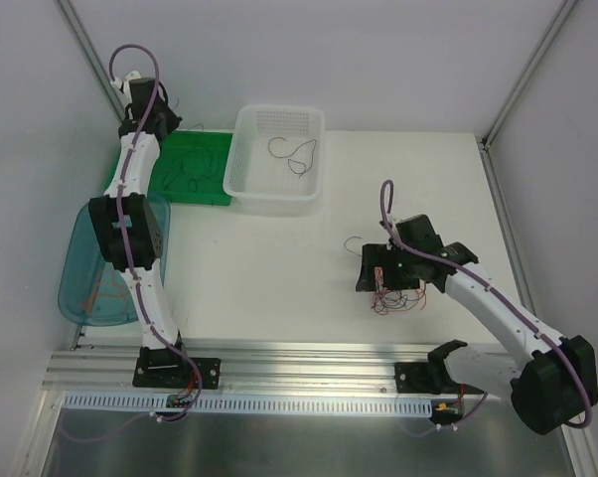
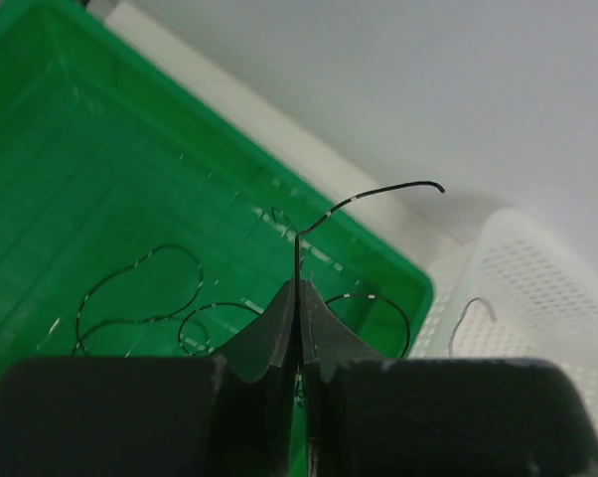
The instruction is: Untangle the cables
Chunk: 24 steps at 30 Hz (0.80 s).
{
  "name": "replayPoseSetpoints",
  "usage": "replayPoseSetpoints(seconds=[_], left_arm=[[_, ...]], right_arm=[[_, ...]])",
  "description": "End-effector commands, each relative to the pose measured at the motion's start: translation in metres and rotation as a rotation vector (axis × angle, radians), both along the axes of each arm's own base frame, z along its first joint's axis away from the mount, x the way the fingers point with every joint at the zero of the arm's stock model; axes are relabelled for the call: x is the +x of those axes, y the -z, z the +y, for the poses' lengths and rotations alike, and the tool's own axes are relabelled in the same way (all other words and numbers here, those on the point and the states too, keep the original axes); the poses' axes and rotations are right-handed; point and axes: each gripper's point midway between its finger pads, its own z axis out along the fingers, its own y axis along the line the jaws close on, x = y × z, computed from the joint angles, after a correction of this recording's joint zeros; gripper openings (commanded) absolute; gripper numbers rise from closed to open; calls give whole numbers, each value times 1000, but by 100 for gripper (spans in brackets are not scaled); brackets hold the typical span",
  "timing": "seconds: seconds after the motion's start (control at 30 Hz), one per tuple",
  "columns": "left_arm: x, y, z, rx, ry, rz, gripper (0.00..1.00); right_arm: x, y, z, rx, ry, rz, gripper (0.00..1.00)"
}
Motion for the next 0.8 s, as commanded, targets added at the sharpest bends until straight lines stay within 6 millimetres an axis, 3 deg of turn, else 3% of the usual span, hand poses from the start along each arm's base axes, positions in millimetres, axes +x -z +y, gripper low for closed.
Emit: replayPoseSetpoints(seconds=[0.0,0.03,0.13,0.17,0.23,0.27,0.3,0.4,0.43,0.47,0.53,0.6,0.7,0.73,0.77], left_arm=[[-3,14,10,-47,-23,-8,2],[-7,28,11,-61,-21,23,6],[-15,37,16,-79,-25,46,19],[-20,32,13,-95,-7,41,31],[-28,24,9,-100,9,33,44],[-34,4,5,-100,29,0,57],[-39,-3,3,-94,34,-10,65],[-65,-29,-11,-93,105,-38,84],[-76,-20,-17,-102,122,-12,88],[-90,-38,-23,-101,139,-41,92],[-118,-42,-44,-117,205,-38,99],[-141,-43,-64,-147,266,-34,99],[-192,-32,-111,-207,382,-2,99],[-218,-21,-126,-214,420,16,99],[-236,-16,-159,-209,509,30,99]], right_arm=[[15,-17,8,27,-10,-60,97],[16,-18,8,25,-8,-65,97],[19,-20,2,-9,-2,-85,97],[21,-20,0,-27,-8,-94,97],[28,-22,-10,-85,23,-116,97],[30,-23,-14,-106,36,-125,97],[32,-23,-18,-123,55,-123,97],[39,-23,-32,-160,153,-120,98],[39,-21,-35,-159,177,-108,98],[39,-19,-38,-157,202,-95,99],[40,-11,-47,-151,280,-64,99],[44,-6,-60,-175,338,-62,99],[42,5,-68,-196,359,-49,97],[40,9,-70,-200,363,-44,96],[37,17,-71,-203,360,-30,96]])
